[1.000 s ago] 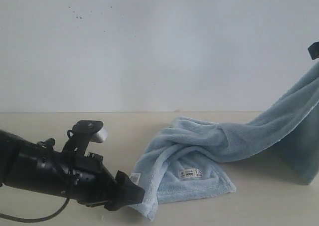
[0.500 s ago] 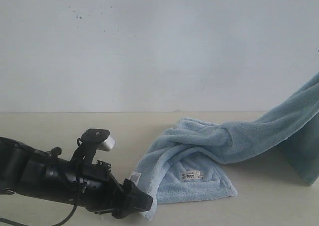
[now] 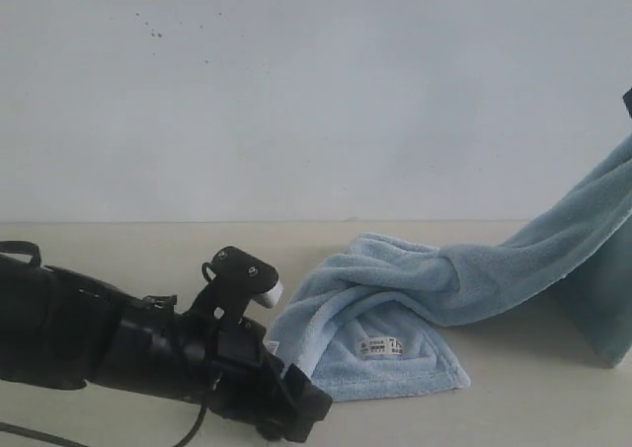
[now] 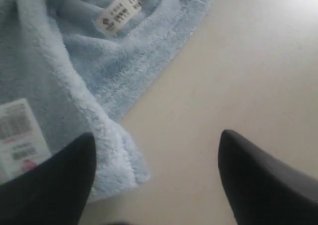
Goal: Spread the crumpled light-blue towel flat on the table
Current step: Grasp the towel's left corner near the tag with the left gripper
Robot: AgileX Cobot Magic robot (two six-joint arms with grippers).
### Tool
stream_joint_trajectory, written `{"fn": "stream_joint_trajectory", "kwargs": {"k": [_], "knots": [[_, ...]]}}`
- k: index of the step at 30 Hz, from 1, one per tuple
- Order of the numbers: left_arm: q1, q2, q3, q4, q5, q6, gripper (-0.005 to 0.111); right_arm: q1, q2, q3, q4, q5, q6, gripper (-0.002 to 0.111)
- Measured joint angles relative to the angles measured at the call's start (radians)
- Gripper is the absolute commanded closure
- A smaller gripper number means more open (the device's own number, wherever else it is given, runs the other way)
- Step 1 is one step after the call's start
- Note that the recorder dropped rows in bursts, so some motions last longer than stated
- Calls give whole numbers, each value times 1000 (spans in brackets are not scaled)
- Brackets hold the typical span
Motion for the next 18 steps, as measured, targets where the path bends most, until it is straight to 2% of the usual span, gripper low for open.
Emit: {"fn": "stream_joint_trajectory", "kwargs": {"k": [5,9,18], "knots": [[-9,5,-35,8,-130,7,40,0,0,0,22,-2,-22,106],[-15,46,-51,31,-154,11,40,0,0,0,26,-11,-24,106],[-81,140,-65,60,-200,18,40,0,0,0,28,-22,-24,106]]}}
